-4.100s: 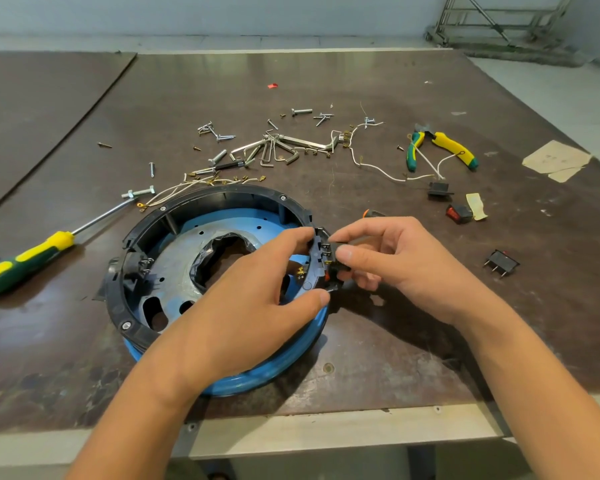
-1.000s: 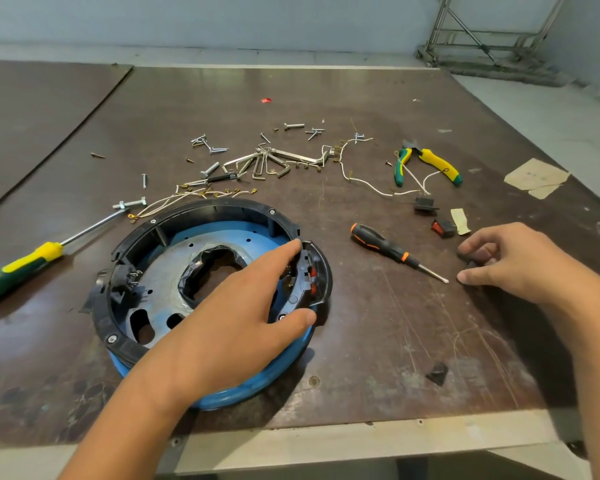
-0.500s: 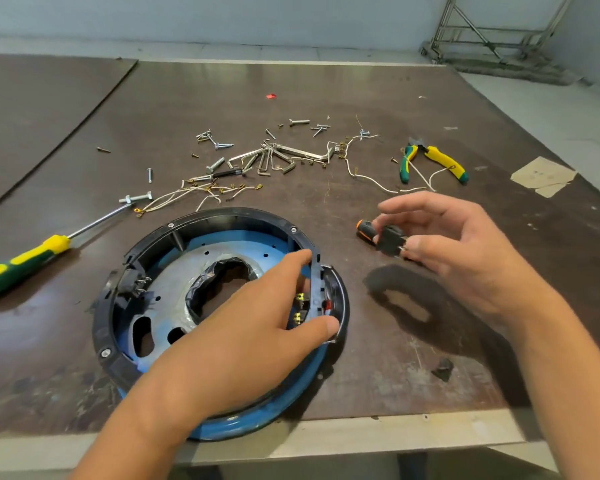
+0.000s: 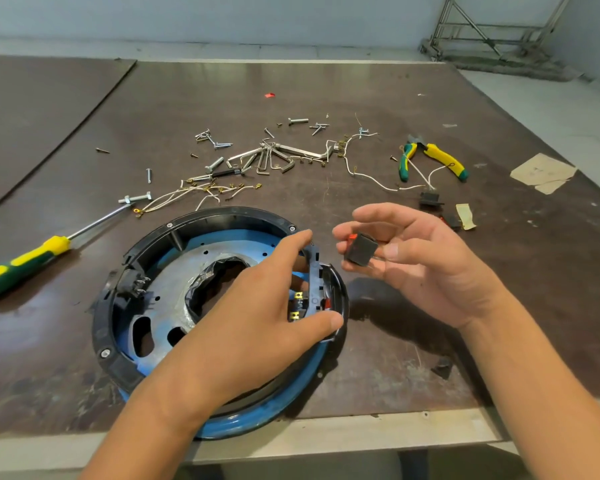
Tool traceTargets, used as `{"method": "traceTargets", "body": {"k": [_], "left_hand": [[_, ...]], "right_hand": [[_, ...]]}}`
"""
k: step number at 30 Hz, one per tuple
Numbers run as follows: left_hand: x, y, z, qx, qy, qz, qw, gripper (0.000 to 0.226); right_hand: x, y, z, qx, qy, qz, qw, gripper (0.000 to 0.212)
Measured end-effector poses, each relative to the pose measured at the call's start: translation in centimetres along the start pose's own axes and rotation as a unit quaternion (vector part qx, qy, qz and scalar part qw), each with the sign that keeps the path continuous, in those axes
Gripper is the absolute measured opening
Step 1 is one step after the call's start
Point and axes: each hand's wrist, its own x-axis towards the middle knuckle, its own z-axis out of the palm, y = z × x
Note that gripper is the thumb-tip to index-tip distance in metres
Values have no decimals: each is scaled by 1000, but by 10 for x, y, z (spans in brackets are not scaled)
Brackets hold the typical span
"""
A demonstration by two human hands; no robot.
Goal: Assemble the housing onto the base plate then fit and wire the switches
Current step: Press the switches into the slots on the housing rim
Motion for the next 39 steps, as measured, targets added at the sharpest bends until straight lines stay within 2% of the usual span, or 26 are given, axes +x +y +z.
{"method": "traceTargets", "body": {"k": [4,10,14,19,28,39], "left_hand": [[1,-1,-1,-4,1,2,1000,92],[1,-2,0,-14,1,3,1000,90],[0,-1,0,-16,4,2,1000,88],[0,-1,0,-12,4,0,1000,90],[0,-1,-1,-3,3,-3,1000,92],[1,-2,-1,1,5,-2,1000,95]], "right_hand": [[-1,-3,1,-10,3,0,1000,45],[-1,2,7,-93,37,4,995,41],[1,6,11,-192,39,6,981,33],[5,13,12,-186,23,-11,982,30],[5,12,7,-240,59,-51,968,33],[1,10,12,-269,15,-12,963,20]]}}
